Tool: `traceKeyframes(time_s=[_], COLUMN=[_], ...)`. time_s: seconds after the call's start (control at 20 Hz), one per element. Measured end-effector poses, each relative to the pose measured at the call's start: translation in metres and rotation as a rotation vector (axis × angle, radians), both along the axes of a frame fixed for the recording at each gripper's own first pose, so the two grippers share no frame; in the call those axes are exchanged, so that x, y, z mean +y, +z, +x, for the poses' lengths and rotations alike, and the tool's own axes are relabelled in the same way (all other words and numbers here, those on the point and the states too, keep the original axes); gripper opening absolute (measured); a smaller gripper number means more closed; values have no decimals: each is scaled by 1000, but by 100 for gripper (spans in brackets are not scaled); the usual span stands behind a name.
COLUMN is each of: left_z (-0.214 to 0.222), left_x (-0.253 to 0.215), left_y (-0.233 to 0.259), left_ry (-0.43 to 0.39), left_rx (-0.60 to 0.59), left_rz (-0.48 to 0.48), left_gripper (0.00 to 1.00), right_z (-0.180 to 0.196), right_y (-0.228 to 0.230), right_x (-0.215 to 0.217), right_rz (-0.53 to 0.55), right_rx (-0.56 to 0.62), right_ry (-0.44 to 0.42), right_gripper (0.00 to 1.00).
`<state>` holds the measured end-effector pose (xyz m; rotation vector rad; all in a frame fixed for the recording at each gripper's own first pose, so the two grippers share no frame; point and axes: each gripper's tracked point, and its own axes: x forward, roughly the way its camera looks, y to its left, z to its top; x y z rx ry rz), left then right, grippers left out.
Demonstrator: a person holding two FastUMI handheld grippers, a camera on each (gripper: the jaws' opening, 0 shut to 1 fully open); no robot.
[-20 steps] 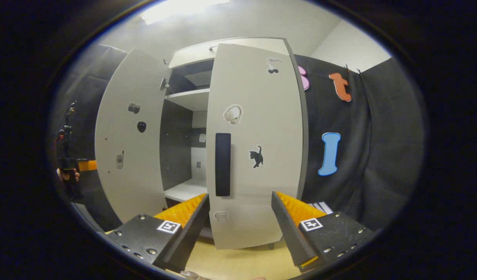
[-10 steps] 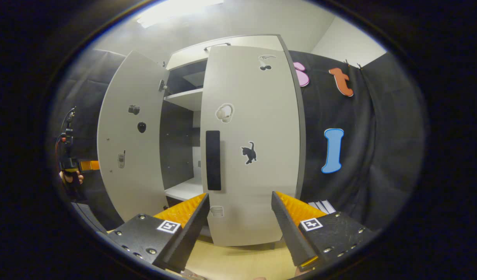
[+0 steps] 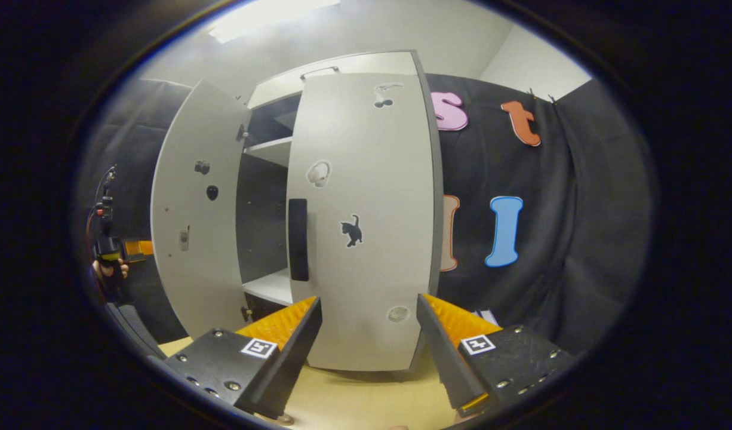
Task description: Grasp the bottle in the cabinet with the left hand and place it on the coaster, then close the right door with the right hand and the left door with the left hand.
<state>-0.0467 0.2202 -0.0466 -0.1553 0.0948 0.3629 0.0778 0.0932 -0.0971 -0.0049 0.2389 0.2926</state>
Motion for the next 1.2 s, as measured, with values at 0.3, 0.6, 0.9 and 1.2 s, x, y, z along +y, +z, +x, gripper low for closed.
traceKeyframes(time_s=[0.3, 0.6, 0.9, 1.2], left_z=[4, 26, 55, 61], left_x=[-25, -75, -140, -176], left_y=[-5, -21, -51, -69], left_ry=[-45, -180, -335, -401], left_rx=[5, 19, 106, 135], left_rz=[-9, -70, 7, -24], left_gripper=[95, 95, 90, 95], right_z=[1, -4, -13, -23], right_y=[-2, -7, -4, 12], right_x=[-13, -18, -26, -35], right_rz=[7, -3, 22, 65], right_rx=[4, 10, 11, -22], right_ry=[-12, -36, -80, -124], right_gripper=[96, 96, 93, 99])
